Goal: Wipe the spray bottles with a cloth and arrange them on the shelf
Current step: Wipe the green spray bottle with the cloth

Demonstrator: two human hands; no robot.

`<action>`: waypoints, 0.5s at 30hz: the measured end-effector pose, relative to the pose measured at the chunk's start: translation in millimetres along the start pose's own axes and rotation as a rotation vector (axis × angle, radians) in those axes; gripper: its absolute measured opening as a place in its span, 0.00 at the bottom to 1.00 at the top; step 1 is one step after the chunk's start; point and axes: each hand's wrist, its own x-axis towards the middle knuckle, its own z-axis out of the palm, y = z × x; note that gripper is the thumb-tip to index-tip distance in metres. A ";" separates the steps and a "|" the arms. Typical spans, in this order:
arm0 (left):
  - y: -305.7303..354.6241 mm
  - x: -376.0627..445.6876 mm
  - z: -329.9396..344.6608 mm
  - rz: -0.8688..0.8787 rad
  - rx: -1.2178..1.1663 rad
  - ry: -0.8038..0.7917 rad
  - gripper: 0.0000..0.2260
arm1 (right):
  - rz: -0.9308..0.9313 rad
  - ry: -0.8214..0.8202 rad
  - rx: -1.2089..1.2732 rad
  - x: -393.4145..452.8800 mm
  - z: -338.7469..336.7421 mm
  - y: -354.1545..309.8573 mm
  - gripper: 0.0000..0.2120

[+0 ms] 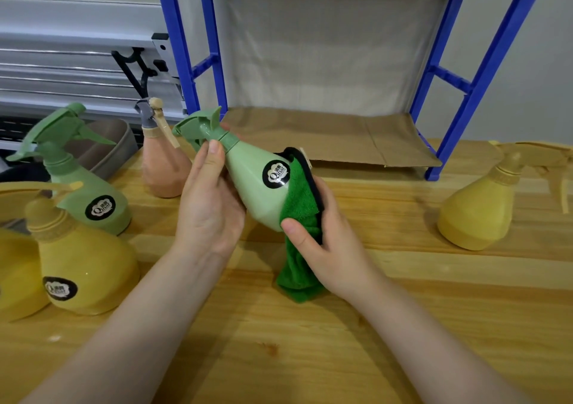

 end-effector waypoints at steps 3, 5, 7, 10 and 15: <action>0.4 -2.6 1.7 -0.008 0.040 -0.044 0.12 | 0.000 0.001 -0.007 -0.8 -1.8 -0.4 0.27; 0.5 -4.9 2.9 -0.020 0.084 -0.076 0.14 | -0.014 -0.010 -0.001 -1.3 -3.1 0.6 0.28; 1.8 -5.8 3.0 -0.032 0.110 -0.106 0.14 | -0.026 -0.019 0.010 -1.5 -4.3 -0.4 0.27; 4.2 -6.1 3.2 -0.028 0.116 -0.138 0.14 | -0.033 -0.028 0.023 -1.3 -4.4 -3.3 0.26; 5.9 -7.8 5.1 -0.020 0.134 -0.180 0.11 | -0.025 -0.023 0.031 -1.0 -2.9 -3.1 0.29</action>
